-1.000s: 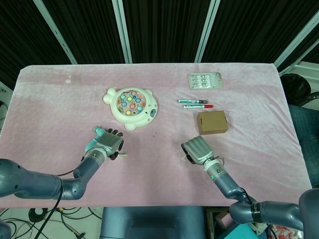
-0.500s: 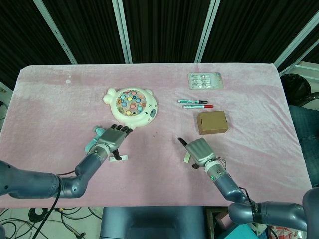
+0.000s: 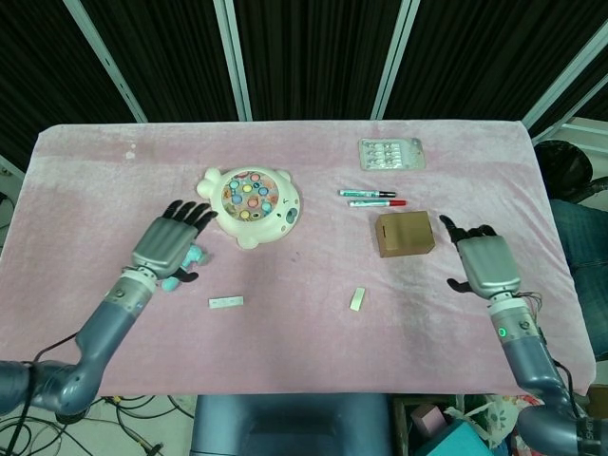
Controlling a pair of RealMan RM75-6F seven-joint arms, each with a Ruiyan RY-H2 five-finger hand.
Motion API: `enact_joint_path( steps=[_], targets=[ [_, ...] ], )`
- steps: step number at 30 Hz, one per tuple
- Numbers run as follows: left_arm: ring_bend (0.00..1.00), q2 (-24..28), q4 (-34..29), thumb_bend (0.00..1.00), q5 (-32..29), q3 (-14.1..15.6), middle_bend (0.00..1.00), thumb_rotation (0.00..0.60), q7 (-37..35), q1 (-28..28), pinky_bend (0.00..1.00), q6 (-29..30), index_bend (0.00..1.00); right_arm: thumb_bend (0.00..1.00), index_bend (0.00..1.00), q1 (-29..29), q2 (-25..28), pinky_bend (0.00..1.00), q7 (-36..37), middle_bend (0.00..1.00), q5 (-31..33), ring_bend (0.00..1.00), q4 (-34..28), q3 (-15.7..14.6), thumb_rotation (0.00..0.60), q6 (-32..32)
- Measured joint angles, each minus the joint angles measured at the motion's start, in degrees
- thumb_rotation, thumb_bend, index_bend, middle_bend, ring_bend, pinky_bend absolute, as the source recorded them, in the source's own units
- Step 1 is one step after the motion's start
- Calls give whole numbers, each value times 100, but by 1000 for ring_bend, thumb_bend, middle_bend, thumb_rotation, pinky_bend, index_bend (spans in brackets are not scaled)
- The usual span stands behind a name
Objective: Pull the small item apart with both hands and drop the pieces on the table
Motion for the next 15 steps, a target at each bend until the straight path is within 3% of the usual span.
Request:
enact_joint_path(
  steps=[5, 8, 15],
  targets=[
    [0, 233, -349, 141, 1177, 361, 42, 600, -70, 1041, 0, 1275, 86, 102, 73, -923, -90, 178, 1250, 230, -1091, 249, 773, -229, 600, 1112],
    [0, 287, -324, 141, 2071, 649, 41, 600, -285, 1823, 0, 1944, 88, 97, 73, -1550, -222, 175, 1619, 222, -1595, 236, 1405, -414, 600, 1785],
    [0, 326, 153, 142, 3168, 1303, 40, 600, -1096, 3304, 0, 2577, 101, 97, 65, -2524, -601, 173, 2164, 190, -2202, 224, 2014, -781, 600, 2655]
  ],
)
